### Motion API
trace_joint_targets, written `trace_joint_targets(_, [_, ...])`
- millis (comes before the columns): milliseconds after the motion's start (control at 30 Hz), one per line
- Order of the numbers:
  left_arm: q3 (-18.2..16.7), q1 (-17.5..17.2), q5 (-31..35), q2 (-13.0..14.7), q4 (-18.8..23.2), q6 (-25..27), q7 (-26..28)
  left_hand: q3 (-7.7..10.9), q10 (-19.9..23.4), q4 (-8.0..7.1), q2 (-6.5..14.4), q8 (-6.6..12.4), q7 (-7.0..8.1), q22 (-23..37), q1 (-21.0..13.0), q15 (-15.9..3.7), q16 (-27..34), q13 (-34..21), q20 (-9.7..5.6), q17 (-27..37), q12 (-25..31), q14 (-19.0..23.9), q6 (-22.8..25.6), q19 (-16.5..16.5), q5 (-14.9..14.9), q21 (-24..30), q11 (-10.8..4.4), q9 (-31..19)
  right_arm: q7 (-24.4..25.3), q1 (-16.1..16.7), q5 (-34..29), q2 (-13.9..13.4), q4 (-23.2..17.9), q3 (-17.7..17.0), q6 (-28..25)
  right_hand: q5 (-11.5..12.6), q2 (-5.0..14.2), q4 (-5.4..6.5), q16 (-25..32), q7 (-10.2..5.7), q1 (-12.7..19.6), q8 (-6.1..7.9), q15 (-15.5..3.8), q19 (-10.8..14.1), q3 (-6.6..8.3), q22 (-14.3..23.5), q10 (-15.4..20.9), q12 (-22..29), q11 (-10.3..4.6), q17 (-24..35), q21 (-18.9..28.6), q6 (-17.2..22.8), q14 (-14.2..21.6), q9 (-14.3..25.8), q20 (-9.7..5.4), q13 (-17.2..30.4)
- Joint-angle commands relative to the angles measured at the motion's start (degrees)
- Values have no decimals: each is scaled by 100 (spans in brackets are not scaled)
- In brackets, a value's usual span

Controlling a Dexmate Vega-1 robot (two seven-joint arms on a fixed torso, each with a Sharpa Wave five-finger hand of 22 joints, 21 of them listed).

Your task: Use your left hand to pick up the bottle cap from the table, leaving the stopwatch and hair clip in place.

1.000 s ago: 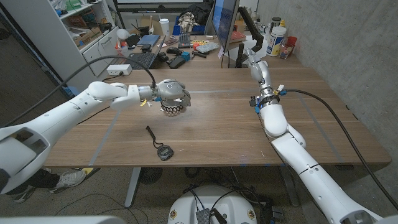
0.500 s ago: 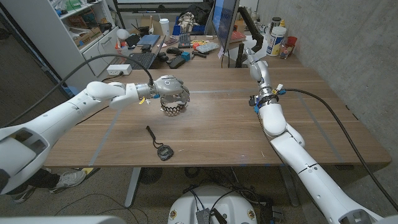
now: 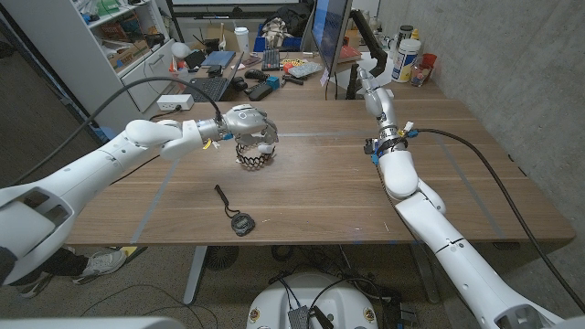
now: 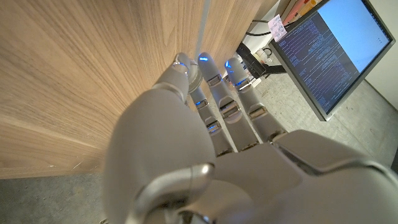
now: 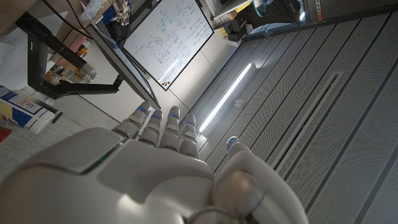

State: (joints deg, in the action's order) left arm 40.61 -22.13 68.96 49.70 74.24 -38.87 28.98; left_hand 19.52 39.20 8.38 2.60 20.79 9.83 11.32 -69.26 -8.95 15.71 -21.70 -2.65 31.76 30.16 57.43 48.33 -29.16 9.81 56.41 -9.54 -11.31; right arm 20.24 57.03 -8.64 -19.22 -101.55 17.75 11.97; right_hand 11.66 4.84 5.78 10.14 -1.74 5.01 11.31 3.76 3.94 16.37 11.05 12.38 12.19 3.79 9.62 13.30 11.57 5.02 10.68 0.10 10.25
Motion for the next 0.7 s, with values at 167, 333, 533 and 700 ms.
trace_joint_targets(167, [-5, 103, -243, -66, -270, -43, 235, 33, 555, -6, 118, 21, -137, 18, -105, -493, 48, -235, -558, 44, 34, 73, 187, -22, 23, 79, -188, -29, 19, -93, -80, 61, 72, 63, -81, 23, -15, 3, 3, -25, -47, -25, 38, -42, -16, 31, 48, -23, 21, 16, -18, 14, 38, 12, -5, 22])
trace_joint_targets(333, [1, 144, -316, -88, -365, -69, 264, 32, 564, -7, 122, 22, -135, 17, -114, -493, 48, -240, -556, 58, 32, 79, 205, -23, 24, 95, -190, -32, 12, -119, -87, 73, 91, 77, -93, 23, -16, 3, 2, -27, -49, -24, 37, -43, -19, 31, 52, -22, 14, 16, -19, 16, 36, 12, -8, 22])
trace_joint_targets(533, [-21, 151, -406, -99, -404, -46, 289, 28, 582, -8, 123, 22, -139, 16, -122, -493, 47, -248, -561, 74, 34, 84, 226, -29, 25, 114, -190, -35, 18, -128, -97, 80, 104, 79, -94, 24, -18, 4, 3, -31, -51, -24, 41, -43, -22, 31, 51, -22, 14, 16, -21, 17, 37, 12, -6, 21])
trace_joint_targets(700, [-51, 126, -453, -106, -378, 18, 330, 28, 596, -11, 130, 18, -148, 16, -127, -493, 44, -251, -549, 85, 33, 84, 230, -24, 26, 127, -190, -37, 12, -134, -100, 74, 112, 77, -94, 24, -19, 5, 5, -30, -54, -24, 40, -44, -25, 31, 48, -24, 12, 16, -22, 17, 43, 12, -3, 21])
